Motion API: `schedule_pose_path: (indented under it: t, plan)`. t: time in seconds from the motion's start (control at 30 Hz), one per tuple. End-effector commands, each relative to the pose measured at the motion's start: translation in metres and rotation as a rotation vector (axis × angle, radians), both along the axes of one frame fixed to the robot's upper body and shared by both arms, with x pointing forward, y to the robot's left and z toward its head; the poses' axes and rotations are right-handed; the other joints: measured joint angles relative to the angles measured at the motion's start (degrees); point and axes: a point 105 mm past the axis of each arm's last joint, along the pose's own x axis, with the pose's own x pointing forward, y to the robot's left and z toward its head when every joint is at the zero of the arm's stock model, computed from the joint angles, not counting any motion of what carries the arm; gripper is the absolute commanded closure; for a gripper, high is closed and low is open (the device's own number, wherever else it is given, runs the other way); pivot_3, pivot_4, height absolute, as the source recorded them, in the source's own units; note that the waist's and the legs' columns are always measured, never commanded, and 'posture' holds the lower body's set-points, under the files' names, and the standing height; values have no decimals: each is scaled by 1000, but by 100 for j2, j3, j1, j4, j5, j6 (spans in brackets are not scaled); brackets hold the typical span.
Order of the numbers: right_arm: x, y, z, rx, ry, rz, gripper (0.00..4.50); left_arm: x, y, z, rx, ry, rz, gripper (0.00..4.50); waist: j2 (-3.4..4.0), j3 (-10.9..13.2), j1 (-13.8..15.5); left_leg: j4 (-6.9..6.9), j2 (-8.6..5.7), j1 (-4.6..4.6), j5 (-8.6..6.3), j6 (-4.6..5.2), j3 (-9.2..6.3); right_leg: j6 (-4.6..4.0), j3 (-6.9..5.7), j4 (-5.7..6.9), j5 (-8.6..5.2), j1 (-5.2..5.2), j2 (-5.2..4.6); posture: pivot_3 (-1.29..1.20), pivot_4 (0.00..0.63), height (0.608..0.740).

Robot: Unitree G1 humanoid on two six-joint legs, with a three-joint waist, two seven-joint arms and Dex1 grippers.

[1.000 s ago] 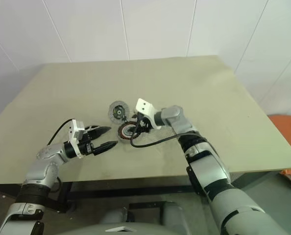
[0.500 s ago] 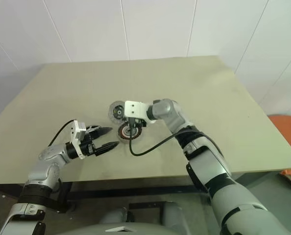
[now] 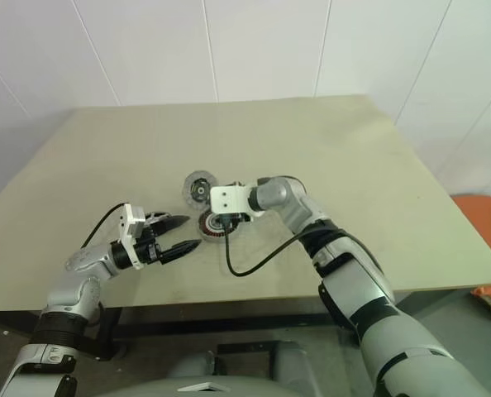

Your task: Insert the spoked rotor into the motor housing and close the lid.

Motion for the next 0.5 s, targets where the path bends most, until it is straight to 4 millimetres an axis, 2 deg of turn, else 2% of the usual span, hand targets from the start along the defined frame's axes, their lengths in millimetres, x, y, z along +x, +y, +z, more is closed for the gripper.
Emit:
schedule_pose_path:
  t: [0.03,0.17,0.5]
  plan:
    - [-5,-2,-7,-22,36,10,1250,3,-1,9,4,-50,-2,0,0,0,0,0,0,6,0,0,0,0,1,0,0,6,0,0,0,740]
    - [-14,0,-6,-18,46,72,1250,3,-1,10,4,-53,-2,0,-1,0,5,-1,0,33,0,0,0,4,1,-1,-4,32,0,0,0,740]
    - [-15,19,8,40,-77,111,1250,4,-1,10,5,-56,3,0,-4,3,-3,-7,4,57,-1,-1,-1,17,1,-3,-17,51,0,0,0,740]
